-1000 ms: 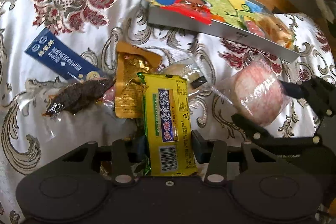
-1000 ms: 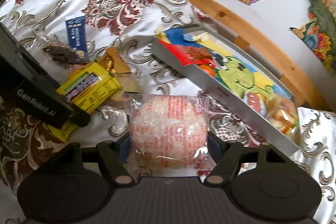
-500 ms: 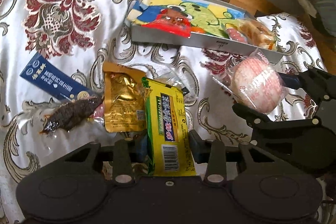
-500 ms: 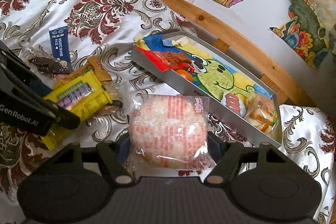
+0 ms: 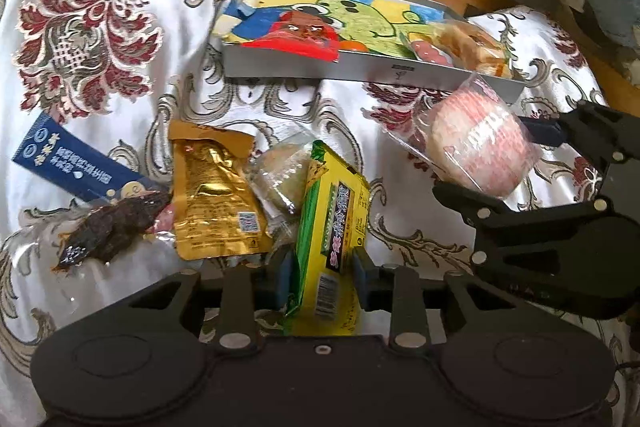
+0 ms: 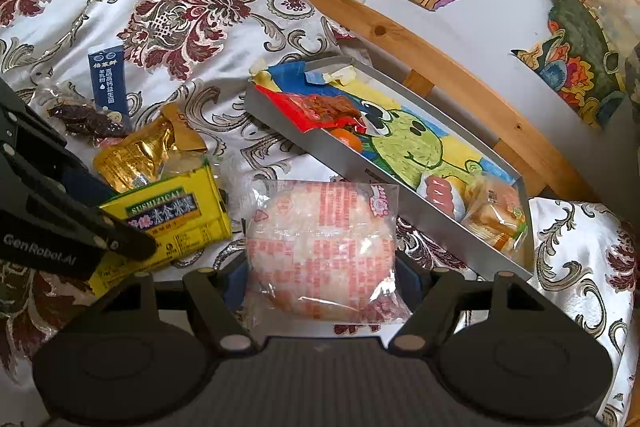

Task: Organize snacks
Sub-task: 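Lift the yellow wafer pack and pink cake off the bed, then carry the wafer pack and pink cake over the metal tray and lower them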

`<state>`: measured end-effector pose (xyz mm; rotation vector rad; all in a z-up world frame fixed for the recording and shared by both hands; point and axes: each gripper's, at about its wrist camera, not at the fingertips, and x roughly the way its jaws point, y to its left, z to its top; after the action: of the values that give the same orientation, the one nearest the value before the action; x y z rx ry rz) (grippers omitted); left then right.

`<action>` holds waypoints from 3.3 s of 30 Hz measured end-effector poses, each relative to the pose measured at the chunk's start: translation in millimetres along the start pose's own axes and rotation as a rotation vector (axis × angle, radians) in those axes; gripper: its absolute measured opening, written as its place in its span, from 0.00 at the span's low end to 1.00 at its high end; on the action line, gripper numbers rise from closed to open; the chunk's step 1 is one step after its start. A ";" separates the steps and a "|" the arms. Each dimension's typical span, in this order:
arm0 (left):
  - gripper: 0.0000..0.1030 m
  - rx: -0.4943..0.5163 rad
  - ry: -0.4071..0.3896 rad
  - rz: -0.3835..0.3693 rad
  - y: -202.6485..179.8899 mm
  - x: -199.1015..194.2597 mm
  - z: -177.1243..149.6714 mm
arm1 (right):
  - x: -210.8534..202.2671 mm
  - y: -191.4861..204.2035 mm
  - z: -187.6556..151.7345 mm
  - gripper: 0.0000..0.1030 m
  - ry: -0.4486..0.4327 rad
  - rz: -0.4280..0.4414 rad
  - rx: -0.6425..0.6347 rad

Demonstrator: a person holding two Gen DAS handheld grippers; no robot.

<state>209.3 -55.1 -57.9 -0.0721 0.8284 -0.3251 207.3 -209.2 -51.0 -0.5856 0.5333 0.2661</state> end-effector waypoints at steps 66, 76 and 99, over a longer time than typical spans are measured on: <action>0.10 0.083 -0.266 -0.018 -24.6 -20.3 47.3 | 1.0 -41.0 10.0 0.74 -0.113 -0.149 0.168; 0.10 0.087 -0.465 0.027 -9.8 -3.9 121.6 | 27.8 -65.4 31.9 0.74 -0.190 -0.222 0.265; 0.10 -0.063 -0.389 -0.062 52.9 81.4 165.9 | 118.2 -72.3 54.7 0.74 -0.147 -0.187 0.368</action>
<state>395.7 -40.8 -13.6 -0.2136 0.4508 -0.3302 355.3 -224.7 -44.3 -0.2530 0.3694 0.0301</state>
